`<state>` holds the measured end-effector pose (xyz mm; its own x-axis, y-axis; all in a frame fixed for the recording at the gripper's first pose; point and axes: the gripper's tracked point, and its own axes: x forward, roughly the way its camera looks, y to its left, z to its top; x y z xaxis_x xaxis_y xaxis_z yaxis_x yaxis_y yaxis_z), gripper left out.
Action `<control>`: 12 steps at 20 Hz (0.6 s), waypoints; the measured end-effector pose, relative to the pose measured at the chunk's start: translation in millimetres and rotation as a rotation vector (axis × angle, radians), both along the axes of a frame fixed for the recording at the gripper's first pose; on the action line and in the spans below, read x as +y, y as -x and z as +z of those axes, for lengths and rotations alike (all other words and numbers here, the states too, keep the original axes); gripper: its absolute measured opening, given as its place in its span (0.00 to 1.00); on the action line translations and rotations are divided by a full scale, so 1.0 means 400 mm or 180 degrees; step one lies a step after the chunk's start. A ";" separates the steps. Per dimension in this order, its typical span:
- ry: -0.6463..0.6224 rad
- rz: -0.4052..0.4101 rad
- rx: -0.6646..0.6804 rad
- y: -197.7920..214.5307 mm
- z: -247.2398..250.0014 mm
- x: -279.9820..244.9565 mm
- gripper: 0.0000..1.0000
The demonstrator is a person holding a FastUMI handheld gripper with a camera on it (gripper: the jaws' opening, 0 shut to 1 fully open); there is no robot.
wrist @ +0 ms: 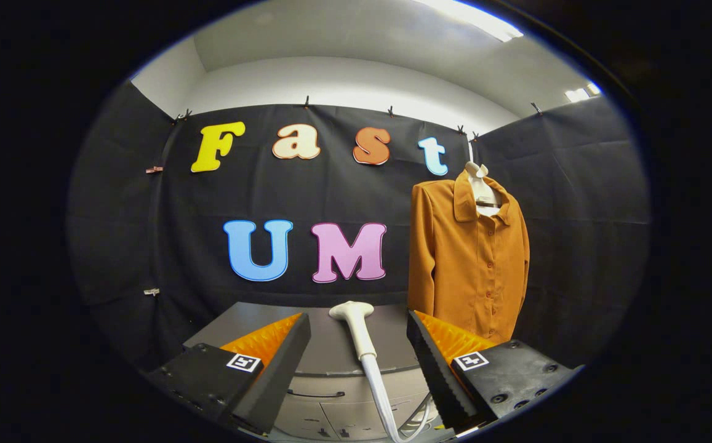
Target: Iron the clothes twice with a garment steamer, once on the left side and once on the right side.
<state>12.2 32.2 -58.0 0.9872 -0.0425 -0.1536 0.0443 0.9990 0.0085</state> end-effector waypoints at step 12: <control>-0.0132 0.0433 0.0801 -0.363 -0.288 -0.014 0.98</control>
<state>157.4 26.4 -173.3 0.9141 0.0990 -0.3933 -0.0840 0.9949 0.0552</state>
